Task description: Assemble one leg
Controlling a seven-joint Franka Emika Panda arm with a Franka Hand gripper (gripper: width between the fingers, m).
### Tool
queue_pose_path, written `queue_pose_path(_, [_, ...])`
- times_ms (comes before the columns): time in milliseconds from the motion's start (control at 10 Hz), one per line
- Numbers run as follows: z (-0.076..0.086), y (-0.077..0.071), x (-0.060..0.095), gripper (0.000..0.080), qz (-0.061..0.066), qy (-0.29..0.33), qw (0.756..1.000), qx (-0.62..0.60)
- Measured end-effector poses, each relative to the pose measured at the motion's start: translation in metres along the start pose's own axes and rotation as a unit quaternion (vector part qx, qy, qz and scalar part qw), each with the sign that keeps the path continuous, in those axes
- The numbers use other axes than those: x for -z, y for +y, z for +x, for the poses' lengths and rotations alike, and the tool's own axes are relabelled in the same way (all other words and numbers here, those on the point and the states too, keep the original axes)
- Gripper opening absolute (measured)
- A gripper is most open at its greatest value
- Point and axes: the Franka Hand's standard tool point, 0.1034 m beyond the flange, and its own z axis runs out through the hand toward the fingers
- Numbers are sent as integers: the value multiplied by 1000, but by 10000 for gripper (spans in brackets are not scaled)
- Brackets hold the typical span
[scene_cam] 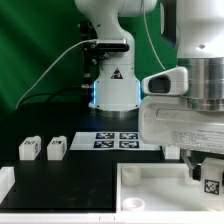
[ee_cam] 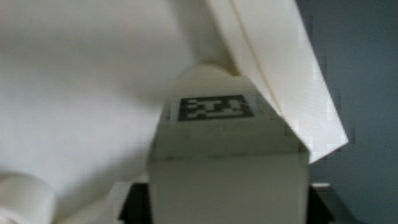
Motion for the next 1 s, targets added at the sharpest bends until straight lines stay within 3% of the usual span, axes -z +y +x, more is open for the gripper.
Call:
queue_pose_path(200, [1, 2, -1, 291, -2, -2, 995, -95])
queue_pose_path(400, [2, 5, 0, 291, -16, -13, 964, -265])
queue_pose_path(600, [-4, 8, -1, 291, -1, -23, 885, -465])
queue_pose_path(800, [-6, 9, -1, 292, 5, -29, 825, -564])
queue_pose_path(1000, [-7, 9, 0, 292, 2, -26, 790, -612])
